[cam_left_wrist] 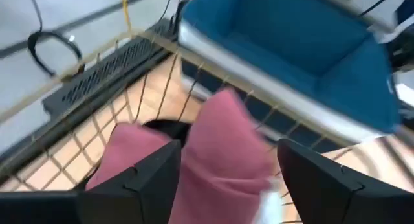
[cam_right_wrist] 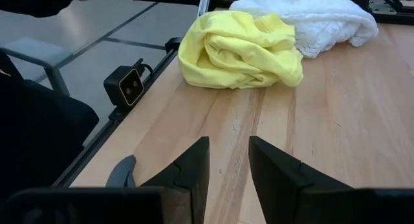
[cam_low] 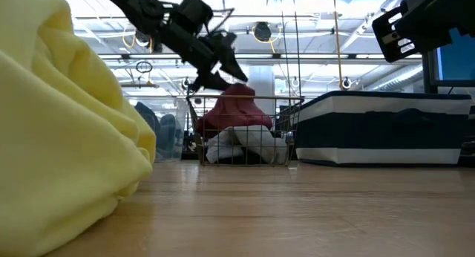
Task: Pick & Place Cloths
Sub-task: Put the red short into the gold wire basket
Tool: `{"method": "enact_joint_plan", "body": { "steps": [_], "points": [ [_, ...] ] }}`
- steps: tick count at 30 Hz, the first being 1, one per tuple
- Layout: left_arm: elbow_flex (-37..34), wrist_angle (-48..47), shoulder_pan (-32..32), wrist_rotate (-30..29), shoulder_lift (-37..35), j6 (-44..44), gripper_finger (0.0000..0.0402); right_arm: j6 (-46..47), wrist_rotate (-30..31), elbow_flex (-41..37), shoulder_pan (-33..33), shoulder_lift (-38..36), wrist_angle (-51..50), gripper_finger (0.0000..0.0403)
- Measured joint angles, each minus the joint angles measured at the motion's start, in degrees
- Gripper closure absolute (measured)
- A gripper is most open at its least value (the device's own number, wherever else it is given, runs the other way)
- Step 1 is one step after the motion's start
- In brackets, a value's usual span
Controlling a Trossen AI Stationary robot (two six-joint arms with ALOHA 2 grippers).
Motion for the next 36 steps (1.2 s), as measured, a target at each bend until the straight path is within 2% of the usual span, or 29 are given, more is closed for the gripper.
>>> {"method": "enact_joint_plan", "body": {
  "steps": [5, 9, 18, 22, 24, 30, 36],
  "points": [
    [0.0, 0.9, -1.8, 0.0, -3.8, 2.6, 0.014, -0.2, 0.0, 0.0, 0.0, 0.0, 0.5, 0.0303],
    [0.0, 0.6, -3.2, -1.5, -4.1, 5.4, 0.0156, -0.2, 0.0, 0.0, 0.0, 0.0, 0.7, 0.0303],
    [0.0, 0.9, -2.1, -9.4, 1.7, 7.5, 0.0218, -0.1, 0.0, 0.0, 0.0, 0.0, 0.9, 0.0303],
    [0.0, 3.8, -0.6, -13.5, 5.1, 7.2, 0.0231, 0.0, 0.0, 0.0, 0.0, 0.0, 0.8, 0.0303],
    [0.0, 4.8, 0.3, -12.2, 6.7, 5.8, 0.0231, 0.0, 0.0, 0.0, 0.0, 0.0, 0.8, 0.0303],
    [0.0, 3.7, 1.5, -3.6, 10.9, 2.0, 0.0229, -0.1, 0.0, 0.0, 0.0, 0.0, 0.8, 0.0303],
    [0.0, 4.4, 1.1, -2.9, 11.5, 1.8, 0.0229, -0.1, 0.0, 0.0, 0.0, 0.0, 0.8, 0.0303]
  ]
}}
